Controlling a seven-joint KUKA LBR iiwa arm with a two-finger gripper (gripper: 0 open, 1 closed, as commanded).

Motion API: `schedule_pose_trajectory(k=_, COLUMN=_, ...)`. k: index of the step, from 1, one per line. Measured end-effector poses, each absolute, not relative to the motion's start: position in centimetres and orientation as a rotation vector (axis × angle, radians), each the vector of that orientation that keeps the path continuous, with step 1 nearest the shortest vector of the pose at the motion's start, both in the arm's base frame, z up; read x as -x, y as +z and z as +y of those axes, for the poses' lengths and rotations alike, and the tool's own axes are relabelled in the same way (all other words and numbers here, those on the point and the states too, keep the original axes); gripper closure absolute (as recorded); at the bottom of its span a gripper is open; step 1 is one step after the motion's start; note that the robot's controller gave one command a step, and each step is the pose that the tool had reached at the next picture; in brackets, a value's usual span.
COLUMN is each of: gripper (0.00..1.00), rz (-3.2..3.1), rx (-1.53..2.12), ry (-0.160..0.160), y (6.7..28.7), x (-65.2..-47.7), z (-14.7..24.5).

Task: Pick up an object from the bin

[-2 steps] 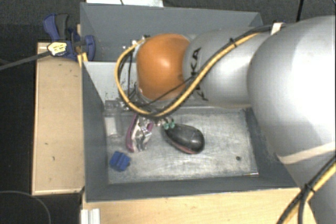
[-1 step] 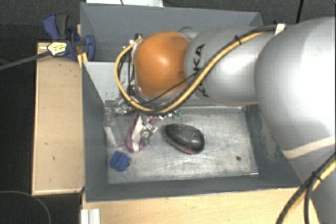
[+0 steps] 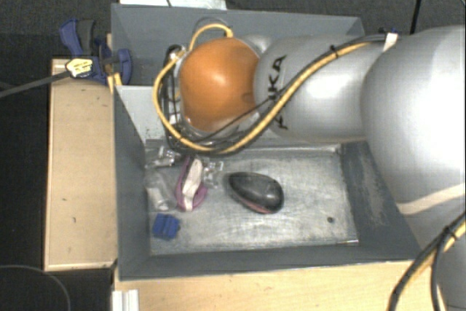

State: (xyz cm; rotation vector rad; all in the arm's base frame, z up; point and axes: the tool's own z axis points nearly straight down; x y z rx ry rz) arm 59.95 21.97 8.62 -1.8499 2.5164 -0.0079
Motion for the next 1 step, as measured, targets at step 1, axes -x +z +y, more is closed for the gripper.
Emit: schedule_pose_trajectory(k=1, gripper=0.0, rz=2.031, rx=2.395, ry=-0.015, y=8.24, x=-58.64, z=24.74)
